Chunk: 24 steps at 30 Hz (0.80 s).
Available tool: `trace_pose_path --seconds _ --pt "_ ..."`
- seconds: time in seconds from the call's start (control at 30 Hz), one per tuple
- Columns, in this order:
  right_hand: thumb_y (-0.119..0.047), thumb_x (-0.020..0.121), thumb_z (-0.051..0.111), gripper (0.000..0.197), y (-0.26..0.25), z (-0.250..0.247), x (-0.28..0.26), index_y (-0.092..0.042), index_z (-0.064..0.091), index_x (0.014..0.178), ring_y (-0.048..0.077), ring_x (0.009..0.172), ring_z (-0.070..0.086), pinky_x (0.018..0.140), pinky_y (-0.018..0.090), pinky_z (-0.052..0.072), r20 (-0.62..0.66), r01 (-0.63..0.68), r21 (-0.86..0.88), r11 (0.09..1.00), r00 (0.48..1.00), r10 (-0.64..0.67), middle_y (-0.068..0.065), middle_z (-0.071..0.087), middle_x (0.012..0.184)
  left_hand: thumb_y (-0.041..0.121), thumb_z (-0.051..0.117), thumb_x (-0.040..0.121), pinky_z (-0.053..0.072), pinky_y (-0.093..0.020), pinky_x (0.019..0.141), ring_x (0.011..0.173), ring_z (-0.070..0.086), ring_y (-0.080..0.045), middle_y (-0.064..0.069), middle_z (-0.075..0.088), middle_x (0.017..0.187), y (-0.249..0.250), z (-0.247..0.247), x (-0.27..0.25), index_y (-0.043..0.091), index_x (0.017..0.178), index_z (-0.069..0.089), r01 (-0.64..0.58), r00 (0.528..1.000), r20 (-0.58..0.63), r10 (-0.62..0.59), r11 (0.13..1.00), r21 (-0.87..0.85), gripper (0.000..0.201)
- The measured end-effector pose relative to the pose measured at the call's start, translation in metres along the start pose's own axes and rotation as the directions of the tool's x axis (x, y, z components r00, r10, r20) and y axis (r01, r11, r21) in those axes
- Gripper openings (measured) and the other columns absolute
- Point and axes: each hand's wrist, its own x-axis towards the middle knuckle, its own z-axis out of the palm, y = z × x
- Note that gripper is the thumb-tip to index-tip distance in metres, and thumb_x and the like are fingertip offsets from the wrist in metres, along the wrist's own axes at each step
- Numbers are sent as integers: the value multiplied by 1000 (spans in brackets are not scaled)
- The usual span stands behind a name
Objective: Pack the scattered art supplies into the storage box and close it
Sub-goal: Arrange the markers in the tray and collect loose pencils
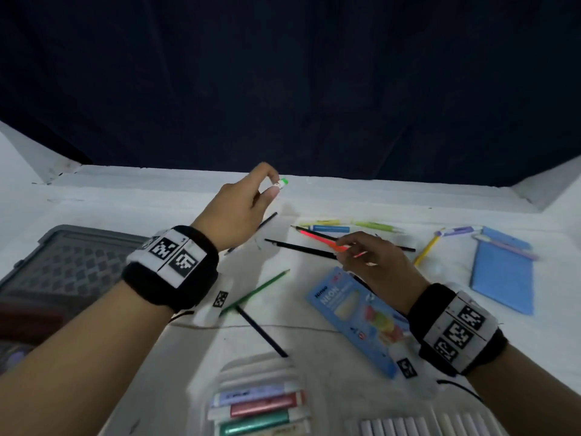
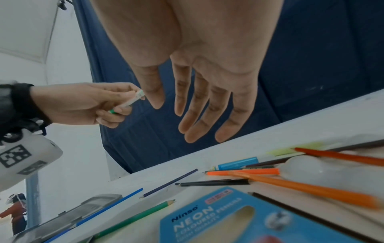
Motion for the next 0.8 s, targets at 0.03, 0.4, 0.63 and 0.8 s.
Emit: trace_pose_path --seconds 0.03,0.4,0.63,0.8 --pt "-33 92 62 13 3 -7 -12 -33 64 105 12 84 67 79 31 54 4 6 -19 1000 1000 -6 -8 67 89 39 43 105 44 -22 56 54 52 -14 -22 59 72 16 1 -11 27 112 49 -31 1000 0 31 999 -17 15" --pt "-19 87 70 8 61 -91 -156 -26 68 92 6 71 65 65 12 47 19 -6 -180 984 1000 9 -7 69 78 29 51 102 40 -22 74 84 53 -8 16 49 94 131 80 -127 39 132 60 -91 971 205 123 983 -156 33" --pt "-32 78 78 55 116 -111 -214 -30 55 127 3 108 51 84 1 30 266 35 -384 923 961 74 -16 54 122 33 82 80 56 -43 74 70 64 -20 9 72 95 193 172 -173 32 101 69 123 974 223 -36 912 -392 25" --pt "-38 74 80 89 126 -114 -223 -24 33 149 6 141 26 106 8 14 348 120 -417 901 937 37 -9 25 156 28 86 77 46 -33 62 59 55 -14 -2 71 73 217 221 -183 22 100 57 325 939 278 -204 791 -517 37"
